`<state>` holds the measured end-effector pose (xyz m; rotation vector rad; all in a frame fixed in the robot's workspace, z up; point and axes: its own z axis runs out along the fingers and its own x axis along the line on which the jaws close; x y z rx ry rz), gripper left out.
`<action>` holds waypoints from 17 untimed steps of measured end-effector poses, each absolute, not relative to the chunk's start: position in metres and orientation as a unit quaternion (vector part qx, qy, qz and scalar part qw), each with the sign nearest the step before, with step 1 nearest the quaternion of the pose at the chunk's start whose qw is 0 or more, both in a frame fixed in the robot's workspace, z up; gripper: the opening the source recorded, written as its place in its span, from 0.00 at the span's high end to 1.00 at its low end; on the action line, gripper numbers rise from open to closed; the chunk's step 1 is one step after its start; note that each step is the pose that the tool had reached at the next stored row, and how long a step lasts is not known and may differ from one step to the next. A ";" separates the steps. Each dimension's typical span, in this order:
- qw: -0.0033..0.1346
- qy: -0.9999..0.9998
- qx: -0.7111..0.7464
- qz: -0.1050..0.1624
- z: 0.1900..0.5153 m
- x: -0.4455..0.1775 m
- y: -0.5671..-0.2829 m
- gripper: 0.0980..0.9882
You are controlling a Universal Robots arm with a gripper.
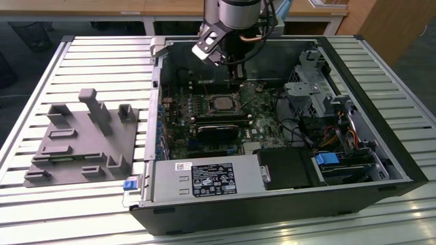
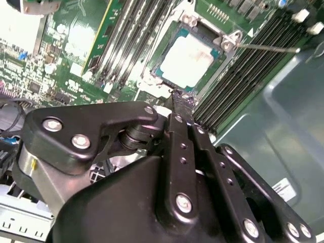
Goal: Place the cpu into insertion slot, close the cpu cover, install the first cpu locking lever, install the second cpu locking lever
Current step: 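Close the cpu cover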
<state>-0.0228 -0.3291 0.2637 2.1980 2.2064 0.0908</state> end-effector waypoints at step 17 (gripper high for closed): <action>0.010 0.708 0.705 0.026 0.264 0.001 -0.329 0.99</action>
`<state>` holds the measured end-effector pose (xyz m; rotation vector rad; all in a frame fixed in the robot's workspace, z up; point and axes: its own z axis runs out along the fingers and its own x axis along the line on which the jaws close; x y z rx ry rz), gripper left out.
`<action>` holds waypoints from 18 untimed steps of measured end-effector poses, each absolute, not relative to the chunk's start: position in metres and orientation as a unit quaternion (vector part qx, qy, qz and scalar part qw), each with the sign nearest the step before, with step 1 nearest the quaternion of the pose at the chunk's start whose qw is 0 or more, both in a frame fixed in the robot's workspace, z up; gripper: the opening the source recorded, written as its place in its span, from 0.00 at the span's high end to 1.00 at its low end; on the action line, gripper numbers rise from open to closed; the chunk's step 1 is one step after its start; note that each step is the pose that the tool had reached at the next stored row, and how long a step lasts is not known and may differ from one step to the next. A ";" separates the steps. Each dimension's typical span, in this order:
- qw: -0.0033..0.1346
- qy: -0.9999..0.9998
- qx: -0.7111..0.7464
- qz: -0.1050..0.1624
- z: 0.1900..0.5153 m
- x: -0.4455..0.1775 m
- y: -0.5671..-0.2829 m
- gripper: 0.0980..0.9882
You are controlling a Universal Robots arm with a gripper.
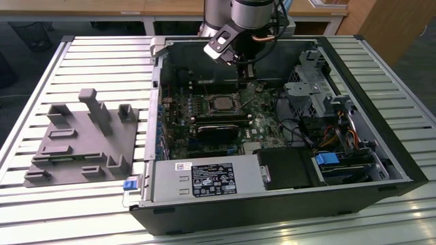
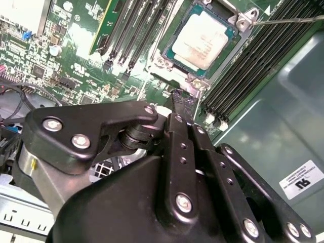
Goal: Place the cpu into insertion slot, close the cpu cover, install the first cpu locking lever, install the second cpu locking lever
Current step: 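Close the cpu cover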
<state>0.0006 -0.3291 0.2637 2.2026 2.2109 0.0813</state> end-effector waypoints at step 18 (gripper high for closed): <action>0.010 0.708 0.706 0.026 0.263 0.024 -0.325 0.99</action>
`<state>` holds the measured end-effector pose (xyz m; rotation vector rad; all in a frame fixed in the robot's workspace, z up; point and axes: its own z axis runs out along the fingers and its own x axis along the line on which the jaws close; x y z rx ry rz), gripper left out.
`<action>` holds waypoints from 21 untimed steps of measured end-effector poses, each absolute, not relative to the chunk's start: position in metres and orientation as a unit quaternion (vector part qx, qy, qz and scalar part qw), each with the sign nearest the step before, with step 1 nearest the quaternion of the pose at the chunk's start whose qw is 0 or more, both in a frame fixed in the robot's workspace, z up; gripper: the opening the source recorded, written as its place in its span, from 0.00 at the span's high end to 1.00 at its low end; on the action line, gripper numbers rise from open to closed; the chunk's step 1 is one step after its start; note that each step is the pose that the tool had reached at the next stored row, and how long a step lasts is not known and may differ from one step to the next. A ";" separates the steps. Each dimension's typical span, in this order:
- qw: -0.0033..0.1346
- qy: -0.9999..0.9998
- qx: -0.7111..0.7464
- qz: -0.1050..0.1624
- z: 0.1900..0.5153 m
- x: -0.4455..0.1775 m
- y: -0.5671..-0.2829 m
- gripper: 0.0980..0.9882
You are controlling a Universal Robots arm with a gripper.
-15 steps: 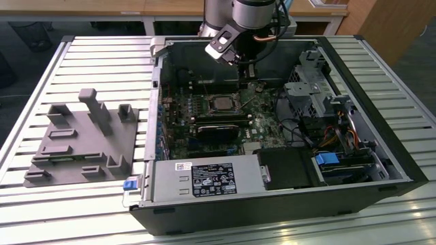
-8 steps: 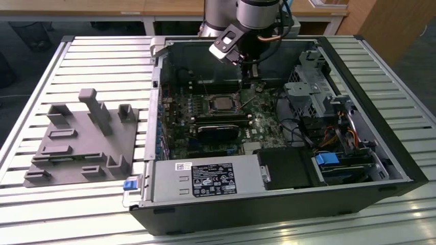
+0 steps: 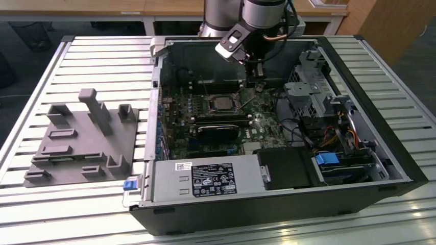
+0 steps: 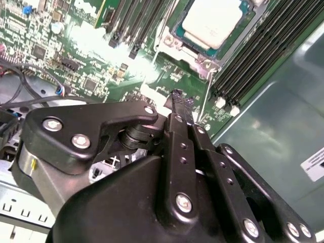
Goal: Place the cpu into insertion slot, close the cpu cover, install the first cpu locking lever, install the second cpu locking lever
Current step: 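Close the cpu cover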
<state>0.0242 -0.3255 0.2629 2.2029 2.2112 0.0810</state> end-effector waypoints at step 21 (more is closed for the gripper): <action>0.010 0.707 0.707 0.026 0.258 0.046 -0.321 0.99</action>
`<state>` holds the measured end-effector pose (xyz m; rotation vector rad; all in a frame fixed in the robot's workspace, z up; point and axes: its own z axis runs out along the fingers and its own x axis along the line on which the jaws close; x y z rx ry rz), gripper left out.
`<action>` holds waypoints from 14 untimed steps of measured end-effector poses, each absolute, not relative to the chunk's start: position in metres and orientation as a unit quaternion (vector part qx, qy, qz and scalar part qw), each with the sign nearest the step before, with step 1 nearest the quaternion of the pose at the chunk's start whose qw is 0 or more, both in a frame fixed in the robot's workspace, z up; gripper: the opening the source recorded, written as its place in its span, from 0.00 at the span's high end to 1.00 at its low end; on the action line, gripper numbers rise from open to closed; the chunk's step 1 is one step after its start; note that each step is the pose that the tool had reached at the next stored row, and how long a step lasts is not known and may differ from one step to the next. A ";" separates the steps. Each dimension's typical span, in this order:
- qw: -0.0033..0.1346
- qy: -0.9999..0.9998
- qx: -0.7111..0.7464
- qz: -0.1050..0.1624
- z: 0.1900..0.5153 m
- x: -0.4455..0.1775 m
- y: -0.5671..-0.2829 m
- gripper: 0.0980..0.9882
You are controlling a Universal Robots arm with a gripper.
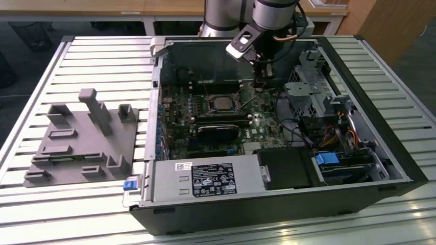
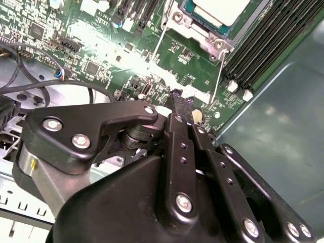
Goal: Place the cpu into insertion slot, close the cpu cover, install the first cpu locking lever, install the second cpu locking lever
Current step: 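Close the cpu cover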
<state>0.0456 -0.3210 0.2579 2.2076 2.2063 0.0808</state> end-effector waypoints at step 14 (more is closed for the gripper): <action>0.009 0.706 0.708 0.025 0.246 0.054 -0.318 0.99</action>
